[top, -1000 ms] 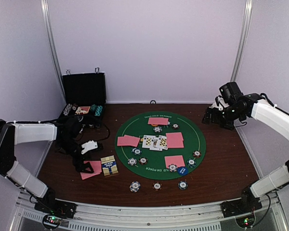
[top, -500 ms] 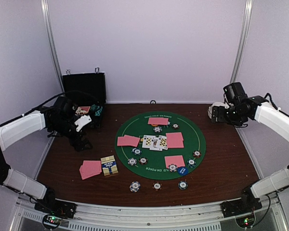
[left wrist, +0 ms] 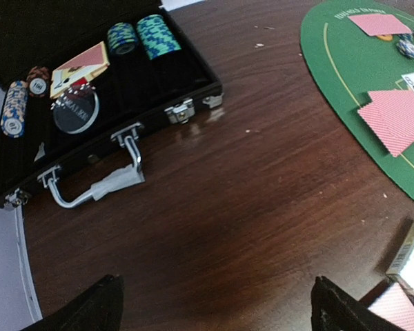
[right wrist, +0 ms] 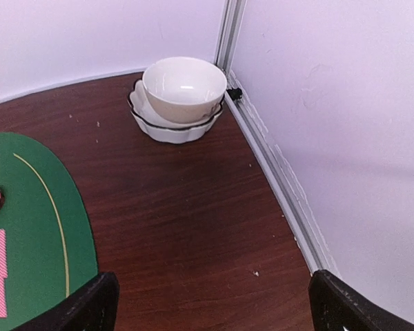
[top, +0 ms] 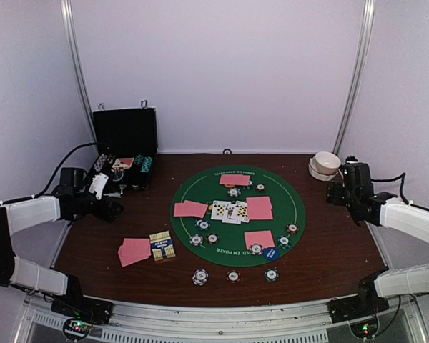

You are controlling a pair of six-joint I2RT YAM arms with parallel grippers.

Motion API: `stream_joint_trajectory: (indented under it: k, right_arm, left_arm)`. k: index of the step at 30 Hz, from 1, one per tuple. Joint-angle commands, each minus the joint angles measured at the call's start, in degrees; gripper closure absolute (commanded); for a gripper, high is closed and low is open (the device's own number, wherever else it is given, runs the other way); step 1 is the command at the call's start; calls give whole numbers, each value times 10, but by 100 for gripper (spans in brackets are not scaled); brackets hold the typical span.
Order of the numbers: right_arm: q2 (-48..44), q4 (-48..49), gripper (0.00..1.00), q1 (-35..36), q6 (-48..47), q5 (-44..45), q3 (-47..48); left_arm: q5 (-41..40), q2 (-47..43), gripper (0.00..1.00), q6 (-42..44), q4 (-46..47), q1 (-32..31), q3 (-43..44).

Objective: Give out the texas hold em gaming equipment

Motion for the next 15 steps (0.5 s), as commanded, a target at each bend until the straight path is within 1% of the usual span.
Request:
stream_joint_trajectory:
  k: [1,5,8,12,15]
  right_arm:
    - [-43,205,0,-8,-79,44,-82]
    - [-41,282,1,-15,-106,62,-134]
    - [-33,356,1,-20,-115,84,-172]
    - [-16,452,1,-31,-124,90,-213]
    - [4,488,0,-44,-115,89,-222]
  left_arm:
    - [12,2,2,-55,191,29,-62]
    - [7,12,2,-53,304,34,-122]
    - [6,23,2,-56,370,37,-151]
    - [-9,41,2,-61,453,37,-181]
    - [-19,53,2,-66,475,37,-180]
